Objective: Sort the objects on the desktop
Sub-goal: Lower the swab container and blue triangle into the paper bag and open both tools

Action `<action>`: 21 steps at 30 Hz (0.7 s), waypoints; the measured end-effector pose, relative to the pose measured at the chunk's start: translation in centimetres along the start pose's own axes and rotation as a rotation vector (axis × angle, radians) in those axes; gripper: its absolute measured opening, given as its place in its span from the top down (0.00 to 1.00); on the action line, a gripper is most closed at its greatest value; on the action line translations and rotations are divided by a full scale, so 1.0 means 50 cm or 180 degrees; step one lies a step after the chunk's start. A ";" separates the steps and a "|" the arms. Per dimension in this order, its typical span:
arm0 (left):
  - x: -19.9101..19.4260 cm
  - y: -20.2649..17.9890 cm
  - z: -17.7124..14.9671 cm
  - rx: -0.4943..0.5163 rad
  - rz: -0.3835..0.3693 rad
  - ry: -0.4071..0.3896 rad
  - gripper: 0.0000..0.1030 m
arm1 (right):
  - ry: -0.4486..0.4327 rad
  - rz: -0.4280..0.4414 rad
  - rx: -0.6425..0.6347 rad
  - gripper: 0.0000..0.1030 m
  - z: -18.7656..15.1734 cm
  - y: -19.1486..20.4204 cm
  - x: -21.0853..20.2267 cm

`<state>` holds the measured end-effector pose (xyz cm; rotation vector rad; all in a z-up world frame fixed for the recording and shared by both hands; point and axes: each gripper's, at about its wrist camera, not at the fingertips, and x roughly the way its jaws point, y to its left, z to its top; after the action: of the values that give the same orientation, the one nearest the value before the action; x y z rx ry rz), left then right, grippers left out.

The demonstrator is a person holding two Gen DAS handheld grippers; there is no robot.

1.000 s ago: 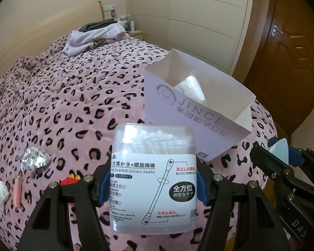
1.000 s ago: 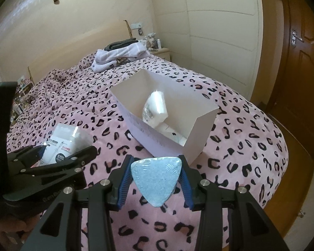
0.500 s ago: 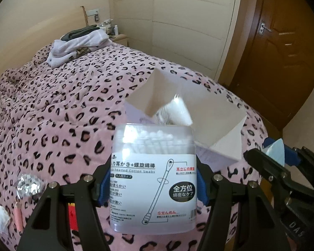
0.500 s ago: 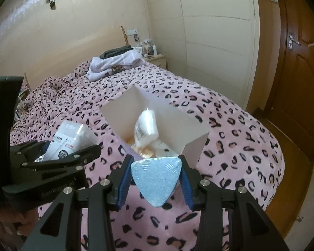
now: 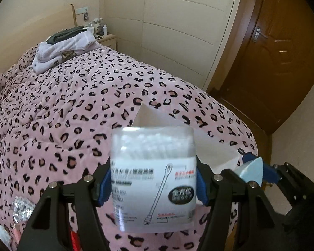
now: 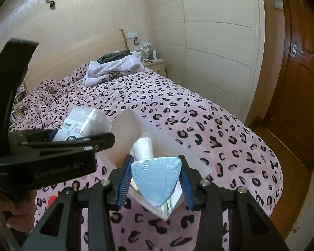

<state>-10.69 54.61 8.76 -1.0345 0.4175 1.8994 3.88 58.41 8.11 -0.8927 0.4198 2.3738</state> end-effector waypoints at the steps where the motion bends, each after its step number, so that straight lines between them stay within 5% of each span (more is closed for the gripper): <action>1: 0.009 0.000 0.010 0.0003 -0.0024 0.0011 0.38 | 0.0012 -0.0014 -0.0003 0.58 0.003 -0.001 0.007; 21: 0.160 -0.002 -0.003 -0.0158 -0.0081 0.0253 0.39 | 0.0344 0.0001 0.0001 0.58 -0.021 -0.002 0.166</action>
<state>-12.47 58.99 2.28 -1.1458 0.4025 1.8587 -0.66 61.27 1.70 -1.0243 0.4624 2.3327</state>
